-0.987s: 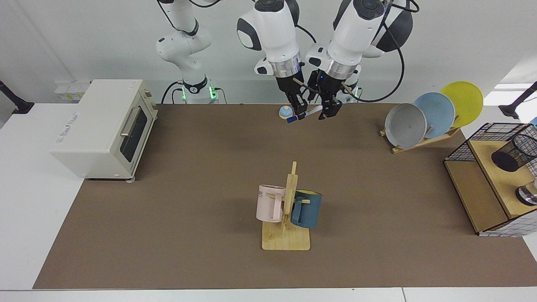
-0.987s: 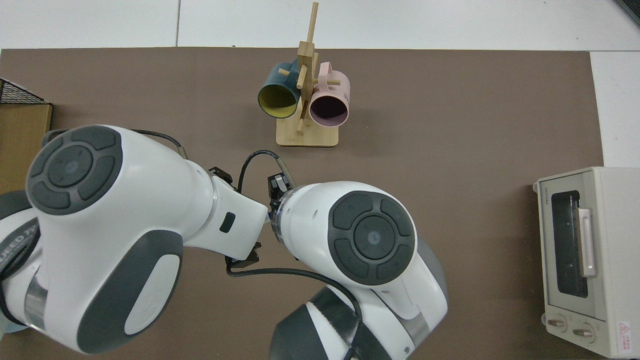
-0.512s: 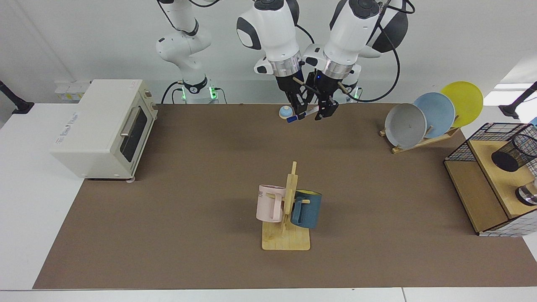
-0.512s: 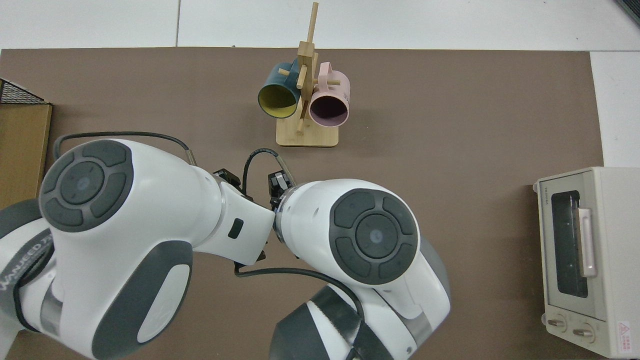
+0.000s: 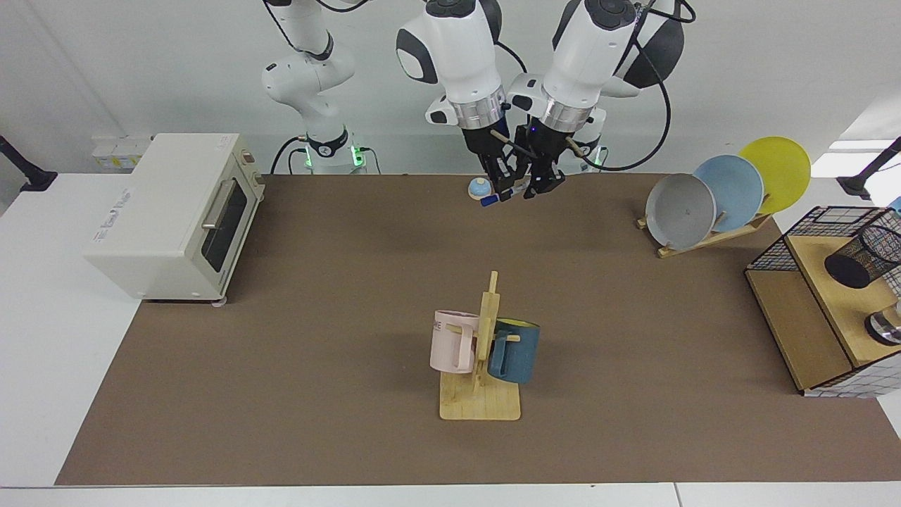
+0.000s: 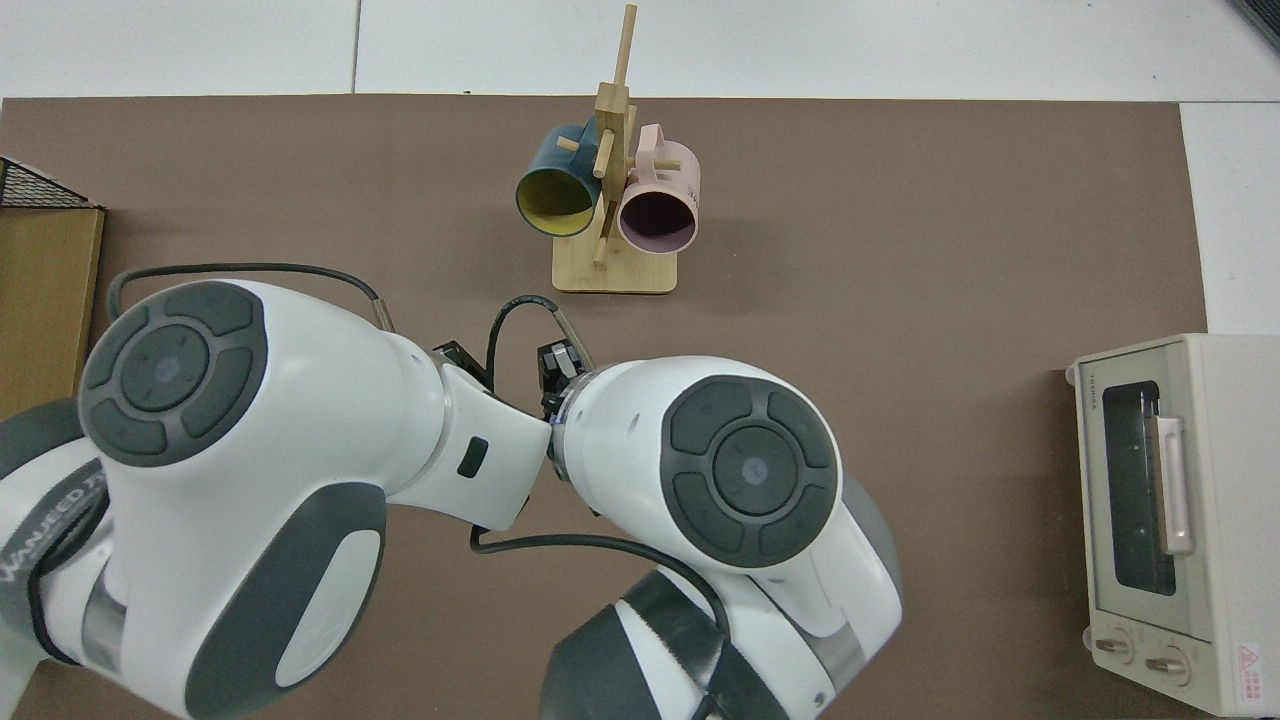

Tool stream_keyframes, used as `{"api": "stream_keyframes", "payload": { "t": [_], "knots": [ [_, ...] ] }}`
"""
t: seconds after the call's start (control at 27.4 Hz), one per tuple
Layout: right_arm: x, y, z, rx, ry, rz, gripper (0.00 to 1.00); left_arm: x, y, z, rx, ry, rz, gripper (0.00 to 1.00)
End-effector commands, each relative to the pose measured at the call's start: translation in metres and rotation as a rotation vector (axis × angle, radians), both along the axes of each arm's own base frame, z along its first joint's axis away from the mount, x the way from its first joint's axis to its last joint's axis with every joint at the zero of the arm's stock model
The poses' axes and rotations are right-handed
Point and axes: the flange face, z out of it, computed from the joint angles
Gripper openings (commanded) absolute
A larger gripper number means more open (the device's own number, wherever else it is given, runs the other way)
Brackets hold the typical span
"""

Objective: Put markers into pen holder
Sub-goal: 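Open the right gripper to release the marker to the left gripper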

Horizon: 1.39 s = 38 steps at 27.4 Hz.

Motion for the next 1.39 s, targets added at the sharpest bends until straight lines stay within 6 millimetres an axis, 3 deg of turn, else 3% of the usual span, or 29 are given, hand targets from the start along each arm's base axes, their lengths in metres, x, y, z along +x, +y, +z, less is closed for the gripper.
{"api": "stream_keyframes", "payload": {
  "t": [0.0, 0.26, 0.33, 0.37, 0.48, 0.51, 0.99, 1.06, 1.1, 1.17, 1.21, 1.35],
  "knots": [
    [0.002, 0.004, 0.003, -0.013, -0.016, 0.007, 0.00, -0.013, -0.001, -0.002, 0.032, -0.010, 0.010, 0.50],
    [0.003, 0.003, 0.002, -0.019, -0.017, 0.008, 0.00, -0.013, 0.000, -0.001, 0.034, -0.010, 0.012, 0.50],
    [0.003, 0.003, 0.002, -0.020, -0.018, 0.008, 0.00, -0.013, 0.000, -0.002, 0.034, -0.009, 0.012, 0.45],
    [0.002, 0.003, 0.002, -0.020, -0.016, 0.010, 0.00, -0.012, 0.000, -0.002, 0.034, -0.010, 0.011, 0.41],
    [0.002, 0.003, 0.001, -0.022, -0.016, 0.010, 0.00, -0.012, 0.002, -0.002, 0.057, -0.018, 0.003, 0.02],
    [0.003, 0.003, 0.001, -0.022, -0.016, 0.009, 0.00, -0.011, 0.004, -0.001, 0.072, -0.029, -0.002, 0.00],
    [0.002, 0.003, 0.001, -0.025, -0.019, 0.025, 0.00, -0.008, 0.007, 0.003, 0.085, -0.045, 0.006, 0.00],
    [0.002, 0.002, 0.000, -0.024, -0.019, 0.028, 0.13, -0.008, 0.007, 0.004, 0.084, -0.048, 0.006, 0.00],
    [0.002, 0.002, 0.000, -0.021, -0.017, 0.028, 0.27, -0.007, 0.007, 0.003, 0.084, -0.048, 0.008, 0.00],
    [0.003, 0.001, 0.001, -0.012, -0.011, 0.022, 0.70, -0.007, 0.007, 0.004, 0.083, -0.049, 0.008, 0.00],
    [0.004, 0.000, 0.002, -0.011, -0.012, 0.020, 0.98, -0.007, 0.007, 0.004, 0.083, -0.049, 0.008, 0.00],
    [0.005, -0.005, 0.004, -0.016, -0.014, 0.032, 1.00, -0.007, 0.009, 0.005, 0.082, -0.051, 0.013, 0.00]
  ]
}}
